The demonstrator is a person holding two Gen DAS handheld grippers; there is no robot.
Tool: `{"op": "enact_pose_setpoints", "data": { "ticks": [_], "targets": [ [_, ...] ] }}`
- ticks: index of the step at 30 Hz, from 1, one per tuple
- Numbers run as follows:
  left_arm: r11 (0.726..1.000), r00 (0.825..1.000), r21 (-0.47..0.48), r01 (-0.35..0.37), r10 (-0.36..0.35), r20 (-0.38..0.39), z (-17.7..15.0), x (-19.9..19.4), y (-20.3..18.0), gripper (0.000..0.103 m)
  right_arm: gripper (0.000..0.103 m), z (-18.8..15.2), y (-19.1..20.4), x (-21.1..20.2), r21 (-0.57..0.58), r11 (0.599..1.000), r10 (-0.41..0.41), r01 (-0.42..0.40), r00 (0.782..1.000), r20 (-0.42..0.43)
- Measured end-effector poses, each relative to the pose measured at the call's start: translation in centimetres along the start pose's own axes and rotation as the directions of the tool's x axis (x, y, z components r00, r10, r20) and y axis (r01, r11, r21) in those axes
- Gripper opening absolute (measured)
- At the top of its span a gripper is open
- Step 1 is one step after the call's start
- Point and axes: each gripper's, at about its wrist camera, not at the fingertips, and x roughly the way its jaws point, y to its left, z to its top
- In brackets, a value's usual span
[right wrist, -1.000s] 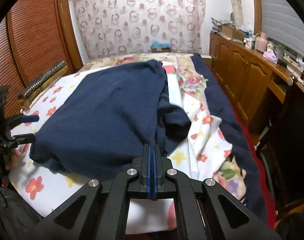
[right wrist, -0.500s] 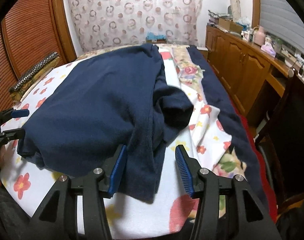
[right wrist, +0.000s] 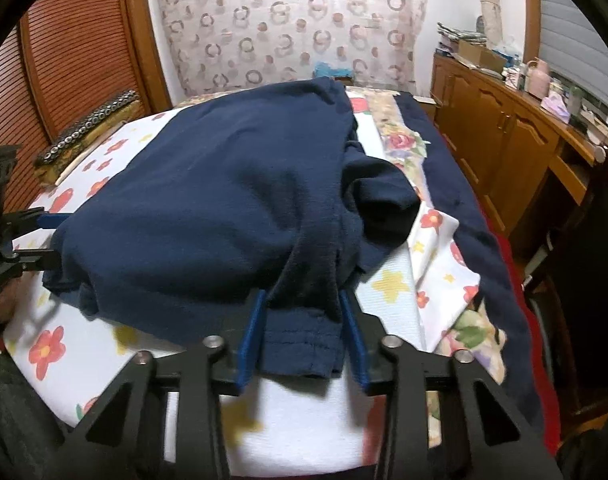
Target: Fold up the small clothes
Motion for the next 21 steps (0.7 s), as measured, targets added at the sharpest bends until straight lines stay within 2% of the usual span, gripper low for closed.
{"op": "enact_pose_setpoints", "data": {
  "ticks": [1,3,4,6,9,13,16,21],
  "targets": [
    [1.000,1.000,0.001,0.019,-0.019,-0.002,-0.1,-0.1,0.0,0.075,0.021,-0.1,0.0,0.0,-0.001,1.000,0.015,-0.015,1.000,0.001],
    [0.998,0.998,-0.001,0.066,-0.066,-0.013,-0.2,-0.3,-0.2,0.054,0.013,-0.2,-0.1,0.1,0.003,0.999,0.046,-0.046,0.999,0.002],
    [0.997,0.997,-0.001,0.078,-0.078,-0.019,-0.4,-0.3,-0.4,0.050,0.012,-0.3,-0.1,0.1,0.007,0.998,0.061,-0.061,0.998,0.002],
    [0.995,0.995,-0.001,0.096,-0.096,-0.030,-0.4,-0.2,-0.6,0.033,0.010,-0.3,-0.4,-0.2,0.017,0.996,0.084,-0.084,0.996,0.019],
    [0.996,0.995,0.014,0.093,-0.093,-0.024,-0.3,-0.6,-1.0,0.015,0.009,-0.1,-1.0,-1.8,0.047,0.991,0.120,-0.124,0.988,0.093],
    [0.994,0.992,0.003,0.110,-0.110,0.067,0.8,-3.1,-1.1,0.013,0.009,0.9,-1.9,-4.3,0.065,0.985,0.148,-0.163,0.972,0.184],
    [0.996,0.988,-0.002,0.094,-0.093,0.127,2.1,-5.0,-1.0,0.013,0.009,2.1,-2.1,-5.3,0.059,0.984,0.153,-0.171,0.961,0.231],
    [0.997,0.980,-0.016,0.077,-0.073,0.184,5.2,-6.3,-0.2,0.012,0.009,4.9,-2.1,-5.7,0.033,0.985,0.153,-0.169,0.945,0.291]
  ]
}}
